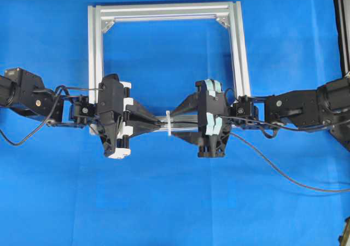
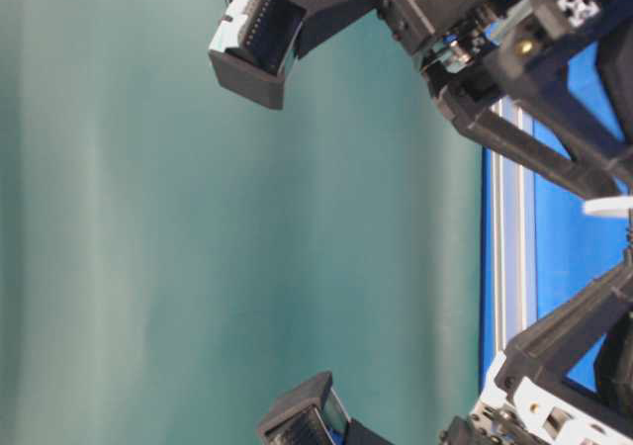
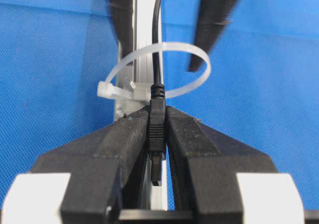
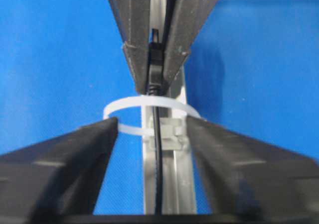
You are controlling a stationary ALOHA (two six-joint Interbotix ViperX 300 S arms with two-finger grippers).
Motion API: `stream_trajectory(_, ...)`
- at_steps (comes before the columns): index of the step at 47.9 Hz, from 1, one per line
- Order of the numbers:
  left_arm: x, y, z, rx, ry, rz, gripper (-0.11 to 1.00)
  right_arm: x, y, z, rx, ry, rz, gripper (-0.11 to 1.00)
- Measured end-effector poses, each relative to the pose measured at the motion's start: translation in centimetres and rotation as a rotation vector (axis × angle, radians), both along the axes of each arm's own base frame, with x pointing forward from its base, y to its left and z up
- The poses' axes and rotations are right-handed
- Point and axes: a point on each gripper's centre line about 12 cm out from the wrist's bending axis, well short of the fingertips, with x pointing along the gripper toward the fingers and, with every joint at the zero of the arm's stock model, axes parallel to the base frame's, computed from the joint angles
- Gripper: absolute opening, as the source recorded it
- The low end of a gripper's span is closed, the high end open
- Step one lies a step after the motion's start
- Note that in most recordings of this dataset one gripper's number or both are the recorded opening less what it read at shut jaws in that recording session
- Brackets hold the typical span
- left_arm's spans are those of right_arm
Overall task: Insert the wire through the string loop located in the center.
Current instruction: 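Open the right gripper and pull the cable left with the left gripper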
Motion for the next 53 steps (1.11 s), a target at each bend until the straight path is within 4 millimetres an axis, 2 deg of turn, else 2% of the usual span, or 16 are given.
stream_trajectory(5, 0.0, 0.0, 0.0, 0.002, 0.001, -0.001, 0.08, 0.0, -0.1, 0.0, -0.003, 0.0, -0.002, 0.91)
stream_trajectory(7, -0.1, 0.0, -0.1, 0.0, 0.003, 0.0, 0.08, 0.0, -0.1, 0.0, -0.003, 0.0, -0.002, 0.93)
stream_trajectory(11, -0.1, 0.0, -0.1, 0.0, 0.003, 0.0, 0.08, 0.0, -0.1, 0.0, -0.003, 0.0, -0.002, 0.89)
stream_trajectory(17, -0.1, 0.0, -0.1, 0.002, 0.006, -0.001, 0.08, 0.0, -0.1, 0.0, -0.003, 0.0, 0.0, 0.9)
stream_trajectory(23, -1.1, 0.0, -0.7, 0.0, 0.031, -0.002, 0.08, 0.0, -0.1, 0.0, -0.003, 0.0, -0.002, 0.9)
stream_trajectory(41, -7.5, 0.3, 0.5, -0.015, 0.059, -0.006, 0.08, -0.5, -0.1, -0.4, -0.004, 0.017, 0.002, 0.9)
stream_trajectory(53, -11.1, 0.4, -0.6, -0.074, 0.15, 0.016, 0.08, -0.9, -0.1, -0.1, -0.004, 0.011, 0.002, 0.9)
